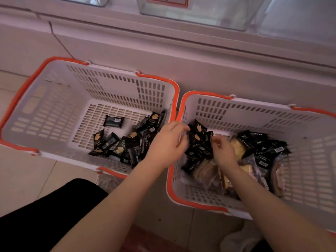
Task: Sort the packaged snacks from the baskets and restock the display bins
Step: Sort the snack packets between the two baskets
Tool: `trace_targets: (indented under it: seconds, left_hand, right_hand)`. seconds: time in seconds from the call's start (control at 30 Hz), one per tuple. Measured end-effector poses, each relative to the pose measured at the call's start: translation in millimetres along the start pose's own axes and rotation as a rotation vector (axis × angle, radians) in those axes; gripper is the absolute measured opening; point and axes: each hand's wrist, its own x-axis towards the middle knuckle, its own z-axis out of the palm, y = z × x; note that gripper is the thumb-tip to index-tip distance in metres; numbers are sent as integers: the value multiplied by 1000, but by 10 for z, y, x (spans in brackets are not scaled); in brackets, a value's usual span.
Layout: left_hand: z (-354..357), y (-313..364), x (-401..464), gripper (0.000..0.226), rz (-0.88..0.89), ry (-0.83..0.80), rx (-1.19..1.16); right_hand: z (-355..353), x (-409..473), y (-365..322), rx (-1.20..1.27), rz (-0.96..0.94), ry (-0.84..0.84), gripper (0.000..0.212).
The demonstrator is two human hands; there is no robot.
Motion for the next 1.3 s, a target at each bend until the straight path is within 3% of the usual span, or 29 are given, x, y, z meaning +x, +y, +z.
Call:
trace_targets:
  seconds: [0.13,0.27,0.4,0.47,0.53,0.63,0.9,1.0,1.1,1.2,1.3]
  left_hand:
    - [354,102,252,30,102,-288,244]
    - [820,58,389,27,-57,-650,600]
    - [1253,-125,356,30,-213,-882,728]
    - [1445,-236,353,32,-287,-939,720]
    - [1614,-333,341,37,-425,-923,638]
    - [1802,-413,334,65,-610,-836,426]
    - [1891,-542,377,72,-688,-713,294]
    - [1856,-516,409,65,-671,-724,302]
    - [1783,-405,440,51,-618,-616,319]
    - [1660,-342,527,43,-541,-472,372]
    - [1611,-365,642,41,-508,-382,276]
  right_hand:
    - [53,196,379,-344,-110,-235,33]
    - [206,329,499,-552,-245,-442,44]
    - [313,414,570,-902,-325,-433,37]
    - [293,451,586,-945,-353,-380,33]
    - [196,511,602,-867,-355,-341,27]
    - [-13,669,650,-661,-313,-228,24]
    - [50,964,696,-253,-61,-258,38]
    - [148,1052,682,-245,49,-340,52]
    - [194,1095,683,-407,35,-398,47]
    - [193,1093,707,-367,-9,-344,44]
    - [125,1079,742,-225,-51,-271,49]
